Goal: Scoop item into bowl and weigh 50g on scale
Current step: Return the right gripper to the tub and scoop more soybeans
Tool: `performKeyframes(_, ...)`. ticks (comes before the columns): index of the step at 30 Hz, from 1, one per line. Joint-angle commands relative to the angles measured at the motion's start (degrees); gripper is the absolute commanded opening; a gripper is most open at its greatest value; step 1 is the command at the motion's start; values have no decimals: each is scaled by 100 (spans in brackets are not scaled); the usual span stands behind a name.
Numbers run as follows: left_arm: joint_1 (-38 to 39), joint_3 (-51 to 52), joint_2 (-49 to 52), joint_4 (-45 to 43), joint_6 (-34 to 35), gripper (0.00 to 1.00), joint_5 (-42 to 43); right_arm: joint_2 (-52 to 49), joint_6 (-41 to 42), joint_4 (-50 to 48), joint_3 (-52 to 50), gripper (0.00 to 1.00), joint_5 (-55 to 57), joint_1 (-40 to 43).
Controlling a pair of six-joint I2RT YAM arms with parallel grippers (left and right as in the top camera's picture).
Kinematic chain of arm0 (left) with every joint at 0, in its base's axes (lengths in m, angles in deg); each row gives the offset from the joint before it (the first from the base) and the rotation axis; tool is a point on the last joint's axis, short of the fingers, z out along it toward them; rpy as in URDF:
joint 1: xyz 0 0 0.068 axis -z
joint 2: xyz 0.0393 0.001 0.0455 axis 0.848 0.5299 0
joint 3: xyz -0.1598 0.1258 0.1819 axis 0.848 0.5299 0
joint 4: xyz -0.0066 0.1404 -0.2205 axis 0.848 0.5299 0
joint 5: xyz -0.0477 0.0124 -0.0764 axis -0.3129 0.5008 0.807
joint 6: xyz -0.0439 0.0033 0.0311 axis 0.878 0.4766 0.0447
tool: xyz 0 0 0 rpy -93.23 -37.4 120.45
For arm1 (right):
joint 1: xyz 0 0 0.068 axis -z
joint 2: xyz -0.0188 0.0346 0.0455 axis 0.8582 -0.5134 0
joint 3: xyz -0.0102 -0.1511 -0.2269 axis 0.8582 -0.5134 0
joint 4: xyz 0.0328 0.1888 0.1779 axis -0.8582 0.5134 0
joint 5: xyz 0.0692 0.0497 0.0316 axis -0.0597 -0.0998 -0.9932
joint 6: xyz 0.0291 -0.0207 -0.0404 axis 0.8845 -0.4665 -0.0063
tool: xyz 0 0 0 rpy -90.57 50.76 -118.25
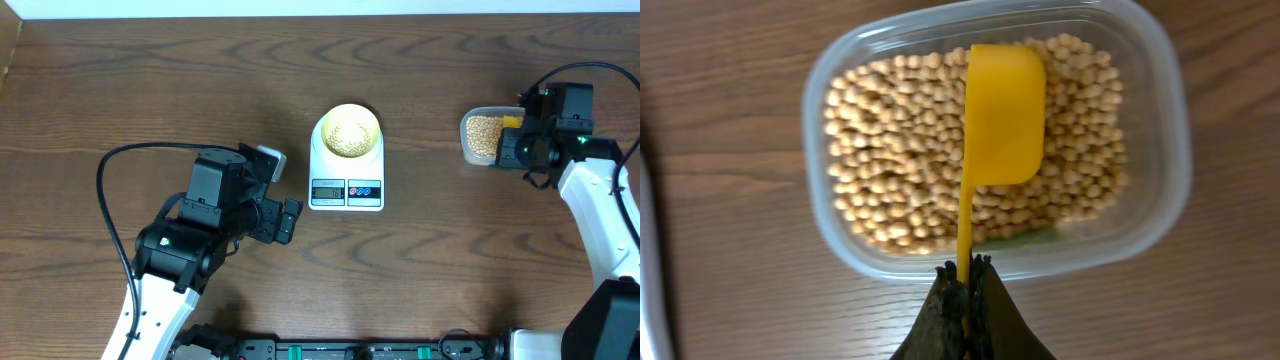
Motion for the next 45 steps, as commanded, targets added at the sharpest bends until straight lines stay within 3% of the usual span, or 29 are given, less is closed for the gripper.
performKeyframes(1, 17, 35, -4, -9, -11, 93, -59, -57, 61, 9, -2, 1, -785, 118)
performKeyframes(21, 17, 35, -4, -9, -11, 93, -59, -57, 142, 356, -72, 1, -3615, 1668)
performKeyframes(33, 17, 35, -4, -9, -11, 94, -59, -57, 323, -125, -601, 1, -4006, 1790)
performKeyframes(45, 17, 35, -4, -9, -11, 93, -59, -57, 431, -94, -608, 1, -4896, 2573)
